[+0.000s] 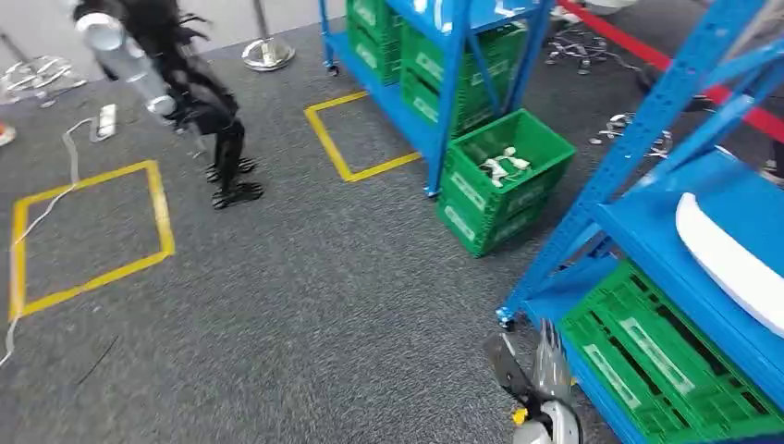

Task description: Take the parts from the cabinet and place them on the table.

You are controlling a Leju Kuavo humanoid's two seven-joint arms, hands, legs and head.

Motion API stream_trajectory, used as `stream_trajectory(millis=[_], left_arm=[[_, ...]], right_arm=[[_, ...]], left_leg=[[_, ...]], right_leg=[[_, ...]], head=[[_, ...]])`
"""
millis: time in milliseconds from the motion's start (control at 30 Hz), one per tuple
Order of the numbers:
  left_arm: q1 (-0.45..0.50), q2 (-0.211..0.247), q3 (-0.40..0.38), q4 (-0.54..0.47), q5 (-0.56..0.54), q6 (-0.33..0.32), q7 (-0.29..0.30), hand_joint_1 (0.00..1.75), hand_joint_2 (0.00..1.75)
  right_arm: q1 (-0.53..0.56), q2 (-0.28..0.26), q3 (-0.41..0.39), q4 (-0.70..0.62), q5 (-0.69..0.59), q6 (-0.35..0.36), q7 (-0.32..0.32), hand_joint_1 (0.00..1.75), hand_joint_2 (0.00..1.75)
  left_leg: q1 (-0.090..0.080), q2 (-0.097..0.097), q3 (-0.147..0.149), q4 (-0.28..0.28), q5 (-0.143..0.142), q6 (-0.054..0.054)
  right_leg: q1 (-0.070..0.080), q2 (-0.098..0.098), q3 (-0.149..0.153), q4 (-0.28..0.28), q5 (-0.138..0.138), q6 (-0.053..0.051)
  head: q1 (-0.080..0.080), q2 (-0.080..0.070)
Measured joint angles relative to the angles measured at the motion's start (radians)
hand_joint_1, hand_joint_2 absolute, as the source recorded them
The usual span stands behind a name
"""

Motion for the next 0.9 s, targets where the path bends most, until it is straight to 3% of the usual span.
stream_trajectory(millis=[33, 67, 133, 167, 200, 233, 267, 300, 333, 367, 400, 467, 500, 533, 567, 667, 700, 733, 767, 800, 833, 867, 900], left_arm=[[0.003, 0.002, 0.0, 0.0, 0.0, 0.0, 0.0, 0.0, 0.0], [0.003, 0.002, -0.002, 0.0, 0.0, 0.0, 0.001, 0.0, 0.0], [0.004, 0.002, -0.008, 0.0, 0.003, 0.0, 0.005, 0.0, 0.0], [0.003, 0.0, -0.008, -0.001, 0.003, 0.0, 0.005, 0.0, 0.0], [0.002, 0.002, -0.008, 0.0, 0.003, 0.0, 0.006, 0.0, 0.0], [0.004, 0.003, -0.009, 0.0, 0.003, 0.001, 0.006, 0.0, 0.0], [0.005, 0.004, -0.009, 0.0, 0.003, 0.001, 0.006, 0.0, 0.0], [0.005, 0.005, -0.01, 0.001, 0.003, 0.001, 0.006, 0.0, 0.0], [0.005, 0.005, -0.011, 0.001, 0.002, 0.001, 0.008, 0.0, 0.0], [0.005, 0.004, -0.013, 0.001, 0.0, 0.001, 0.009, 0.0, 0.0], [0.004, 0.003, -0.016, 0.001, -0.002, 0.001, 0.01, 0.0, 0.0], [-0.001, 0.003, -0.017, 0.001, -0.009, 0.0, 0.015, 0.0, 0.0], [-0.005, 0.002, -0.017, 0.001, -0.01, -0.001, 0.016, 0.0, 0.0], [-0.009, 0.002, -0.017, 0.001, -0.01, -0.001, 0.018, 0.0, 0.0], [-0.013, 0.002, -0.017, 0.001, -0.01, -0.001, 0.018, 0.0, 0.0], [-0.016, 0.0, -0.017, -0.001, -0.01, -0.002, 0.021, 0.0, 0.0], [-0.018, 0.0, -0.017, -0.001, -0.01, -0.002, 0.021, 0.0, 0.0], [-0.02, 0.0, -0.017, -0.001, -0.01, -0.002, 0.021, 0.0, 0.0], [-0.019, 0.0, -0.017, -0.001, -0.008, -0.002, 0.021, 0.0, 0.0], [-0.017, 0.001, -0.017, -0.001, -0.007, -0.002, 0.021, 0.0, 0.0], [-0.015, 0.001, -0.017, -0.001, -0.003, -0.002, 0.021, 0.0, 0.0], [-0.014, 0.0, -0.017, -0.001, 0.002, -0.002, 0.023, 0.0, 0.0], [-0.013, 0.0, -0.017, -0.001, 0.004, -0.001, 0.024, 0.0, 0.0]], right_arm=[[0.006, 0.002, -0.012, 0.034, -0.013, 0.014, 0.032, 0.0, 0.0], [0.017, 0.005, -0.021, 0.061, -0.021, 0.021, 0.053, 0.0, 0.0], [0.042, 0.006, -0.045, 0.116, -0.04, 0.036, 0.087, 0.0, 0.0], [0.052, 0.008, -0.053, 0.136, -0.045, 0.043, 0.102, 0.0, 0.0], [0.06, 0.009, -0.058, 0.151, -0.049, 0.049, 0.114, 0.0, 0.0], [0.059, 0.008, -0.066, 0.168, -0.05, 0.057, 0.122, 0.0, 0.0], [0.057, 0.008, -0.077, 0.182, -0.05, 0.061, 0.129, 0.0, 0.0], [0.056, 0.008, -0.082, 0.194, -0.051, 0.065, 0.136, 0.0, 0.0], [0.058, 0.008, -0.086, 0.207, -0.051, 0.074, 0.146, 0.0, 0.0], [0.063, 0.008, -0.093, 0.223, -0.051, 0.088, 0.163, 0.0, 0.0], [0.067, 0.008, -0.101, 0.233, -0.051, 0.1, 0.173, 0.0, 0.0], [0.069, 0.004, -0.107, 0.252, -0.051, 0.131, 0.194, 0.0, 0.0], [0.069, 0.002, -0.108, 0.258, -0.051, 0.143, 0.198, 0.0, 0.0], [0.065, 0.001, -0.109, 0.264, -0.051, 0.153, 0.203, 0.0, 0.0], [0.061, 0.0, -0.115, 0.27, -0.051, 0.161, 0.205, 0.0, 0.0], [0.064, -0.001, -0.124, 0.285, -0.051, 0.169, 0.208, 0.0, 0.0], [0.066, -0.002, -0.124, 0.286, -0.051, 0.169, 0.209, 0.0, 0.0], [0.063, -0.002, -0.125, 0.289, -0.051, 0.17, 0.209, 0.0, 0.0], [0.058, -0.003, -0.126, 0.292, -0.051, 0.17, 0.209, 0.0, 0.0], [0.054, -0.003, -0.128, 0.294, -0.051, 0.17, 0.209, 0.0, 0.0], [0.053, -0.003, -0.131, 0.296, -0.05, 0.171, 0.212, 0.0, 0.0], [0.052, -0.003, -0.131, 0.301, -0.05, 0.174, 0.217, 0.0, 0.0], [0.054, -0.004, -0.131, 0.304, -0.05, 0.178, 0.223, 0.0, 0.0]], left_leg=[[0.004, -0.015, 0.011, -0.022, -0.004, -0.001], [-0.003, 0.001, 0.02, -0.03, -0.018, -0.003], [-0.009, 0.026, 0.025, -0.033, -0.023, 0.005], [0.001, 0.047, 0.036, -0.05, -0.02, 0.01], [-0.002, 0.066, 0.047, -0.057, -0.021, 0.013], [-0.005, 0.089, 0.054, -0.06, -0.025, 0.019], [-0.008, 0.11, 0.059, -0.06, -0.029, 0.021], [-0.01, 0.132, 0.064, -0.06, -0.035, 0.024], [-0.01, 0.15, 0.069, -0.06, -0.04, 0.023], [-0.01, 0.168, 0.075, -0.06, -0.046, 0.022], [-0.01, 0.18, 0.082, -0.06, -0.051, 0.02], [-0.009, 0.201, 0.098, -0.06, -0.062, 0.012], [-0.01, 0.21, 0.105, -0.06, -0.068, 0.009], [-0.018, 0.216, 0.107, -0.06, -0.073, 0.001], [-0.019, 0.219, 0.107, -0.059, -0.075, -0.005], [-0.016, 0.247, 0.124, -0.066, -0.083, -0.018], [-0.01, 0.177, 0.121, -0.055, -0.098, -0.023], [-0.008, 0.122, 0.1, -0.009, -0.127, -0.022], [-0.008, 0.111, 0.059, 0.073, -0.167, -0.023], [-0.008, 0.113, 0.009, 0.166, -0.204, -0.025], [-0.008, 0.116, -0.033, 0.236, -0.223, -0.025], [-0.009, 0.12, -0.059, 0.268, -0.219, -0.024], [-0.009, 0.123, -0.062, 0.249, -0.186, -0.022]], right_leg=[[0.001, 0.017, -0.003, 0.008, -0.005, 0.008], [-0.007, 0.03, -0.01, 0.007, -0.003, 0.015], [-0.014, 0.06, -0.01, 0.0, -0.001, 0.029], [-0.014, 0.071, -0.009, 0.001, -0.008, 0.035], [-0.007, 0.013, -0.016, 0.021, -0.021, 0.039], [-0.007, -0.035, -0.045, 0.077, -0.051, 0.044], [-0.007, -0.06, -0.084, 0.153, -0.085, 0.047], [-0.009, -0.073, -0.128, 0.231, -0.115, 0.051], [-0.01, -0.079, -0.163, 0.291, -0.131, 0.054], [-0.011, -0.083, -0.176, 0.311, -0.119, 0.056], [-0.012, -0.085, -0.165, 0.28, -0.086, 0.057], [-0.011, -0.104, -0.088, 0.115, 0.013, 0.052], [-0.009, -0.14, -0.047, 0.027, 0.042, 0.047], [0.006, -0.168, -0.034, 0.011, 0.021, 0.044], [0.004, -0.159, -0.037, 0.012, 0.021, 0.034], [0.006, -0.133, -0.034, 0.006, 0.018, 0.016], [0.0, -0.125, -0.028, 0.001, 0.022, 0.01], [-0.002, -0.116, -0.026, 0.0, 0.021, 0.002], [-0.001, -0.105, -0.026, 0.0, 0.019, -0.002], [0.001, -0.091, -0.025, 0.0, 0.017, -0.005], [0.003, -0.076, -0.023, 0.001, 0.016, -0.007], [0.005, -0.061, -0.021, 0.002, 0.015, -0.008], [0.006, -0.045, -0.016, 0.003, 0.012, -0.009]], head=[[0.001, 0.0], [-0.001, 0.0], [-0.003, 0.0], [0.0, 0.0], [0.004, 0.0], [0.016, 0.0], [0.019, 0.0], [0.019, 0.0], [0.019, 0.0], [0.021, 0.0], [0.022, 0.0], [0.027, 0.0], [0.031, 0.0], [0.034, 0.0], [0.033, 0.0], [0.032, 0.0], [0.03, 0.0], [0.023, 0.0], [0.015, 0.0], [0.005, 0.0], [-0.001, 0.0], [-0.002, 0.0], [-0.002, 0.0]])
